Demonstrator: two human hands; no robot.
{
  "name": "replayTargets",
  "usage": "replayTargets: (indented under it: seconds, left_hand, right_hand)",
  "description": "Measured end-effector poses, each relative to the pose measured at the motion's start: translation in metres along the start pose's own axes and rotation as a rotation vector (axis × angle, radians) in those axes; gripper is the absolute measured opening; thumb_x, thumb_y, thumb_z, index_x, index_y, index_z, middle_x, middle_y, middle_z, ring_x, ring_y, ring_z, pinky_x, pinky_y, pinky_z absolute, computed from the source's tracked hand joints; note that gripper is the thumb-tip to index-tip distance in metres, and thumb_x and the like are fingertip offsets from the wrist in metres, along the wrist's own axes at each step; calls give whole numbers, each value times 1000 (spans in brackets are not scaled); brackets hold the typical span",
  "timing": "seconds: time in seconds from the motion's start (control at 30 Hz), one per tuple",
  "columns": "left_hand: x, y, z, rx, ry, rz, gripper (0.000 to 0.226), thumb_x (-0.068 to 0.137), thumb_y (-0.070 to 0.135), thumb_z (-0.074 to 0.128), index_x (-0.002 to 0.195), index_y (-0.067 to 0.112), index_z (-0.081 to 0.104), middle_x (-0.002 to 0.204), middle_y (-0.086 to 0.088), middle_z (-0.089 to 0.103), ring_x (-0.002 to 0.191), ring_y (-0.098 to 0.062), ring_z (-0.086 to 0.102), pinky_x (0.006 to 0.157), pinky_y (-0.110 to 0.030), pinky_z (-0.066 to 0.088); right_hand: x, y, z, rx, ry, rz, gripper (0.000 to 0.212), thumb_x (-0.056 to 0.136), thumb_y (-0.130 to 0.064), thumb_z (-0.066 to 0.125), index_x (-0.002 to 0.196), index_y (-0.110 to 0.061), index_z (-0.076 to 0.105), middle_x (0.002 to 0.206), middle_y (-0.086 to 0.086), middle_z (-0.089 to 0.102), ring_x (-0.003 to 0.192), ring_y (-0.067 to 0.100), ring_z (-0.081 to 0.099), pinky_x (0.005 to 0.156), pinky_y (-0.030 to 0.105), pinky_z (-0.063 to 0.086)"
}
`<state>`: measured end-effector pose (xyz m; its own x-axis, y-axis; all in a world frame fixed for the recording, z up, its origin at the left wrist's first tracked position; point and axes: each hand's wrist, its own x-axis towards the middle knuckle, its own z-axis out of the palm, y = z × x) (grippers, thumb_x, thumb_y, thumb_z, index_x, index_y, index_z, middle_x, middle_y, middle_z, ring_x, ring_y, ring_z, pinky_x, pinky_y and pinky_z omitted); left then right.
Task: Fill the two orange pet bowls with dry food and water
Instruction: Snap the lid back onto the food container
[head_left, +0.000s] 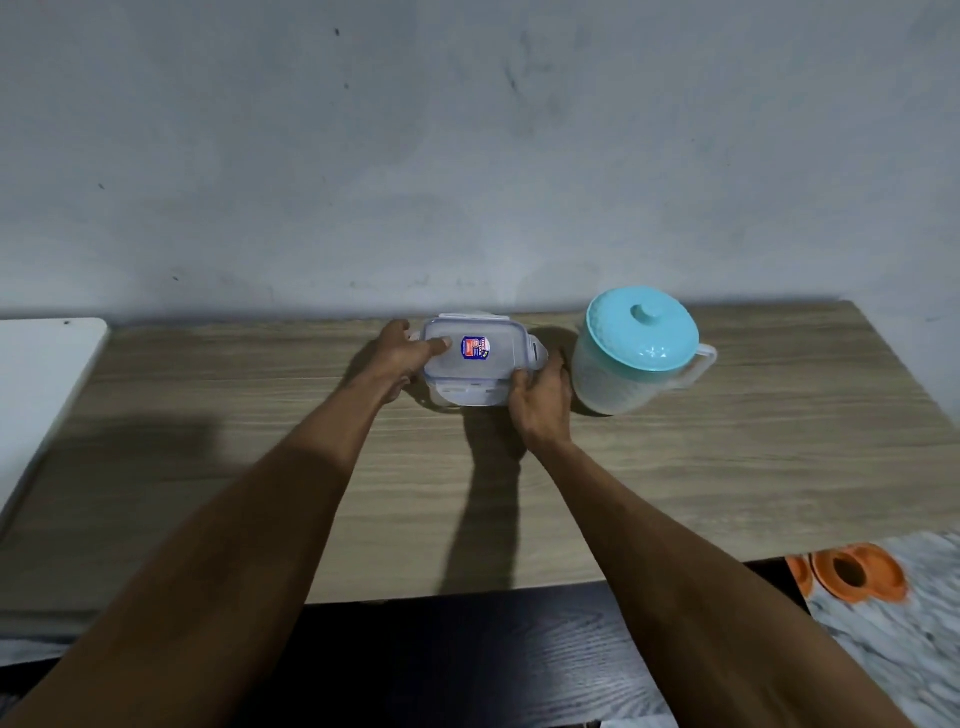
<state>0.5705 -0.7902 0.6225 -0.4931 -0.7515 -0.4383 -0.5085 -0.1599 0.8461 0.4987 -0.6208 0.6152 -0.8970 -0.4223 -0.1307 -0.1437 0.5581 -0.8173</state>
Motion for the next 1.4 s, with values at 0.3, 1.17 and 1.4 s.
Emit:
replayTargets:
  seconds: [0.3, 1.17, 1.4]
  left_hand:
    - [-19, -8, 7, -44, 9, -44, 50, 83, 22, 75, 128, 11, 55, 119, -9, 63, 91, -23, 62, 63, -31, 53]
    - [-9, -5, 6, 0, 80, 43, 64, 89, 10, 68, 146, 10, 38, 150, -14, 41, 125, -32, 52, 79, -40, 57]
    - [-7, -15, 3, -68, 4, 21, 83, 83, 15, 76, 151, 15, 28, 153, -12, 34, 121, -32, 55, 70, -40, 58]
  right_hand:
    - [-3, -12, 7, -52, -28, -91, 64, 88, -16, 57, 145, -3, 32, 145, 20, 39, 128, 39, 46, 103, 42, 39]
    - [52, -44, 3, -941, -526, -498, 127, 68, -52, 80, 156, -22, -6, 165, 8, -6, 152, 33, -7, 120, 57, 10]
    - [63, -42, 8, -1038, -506, -584, 130, 59, -64, 80, 156, -21, 5, 159, 8, 21, 145, 35, 22, 112, 59, 27]
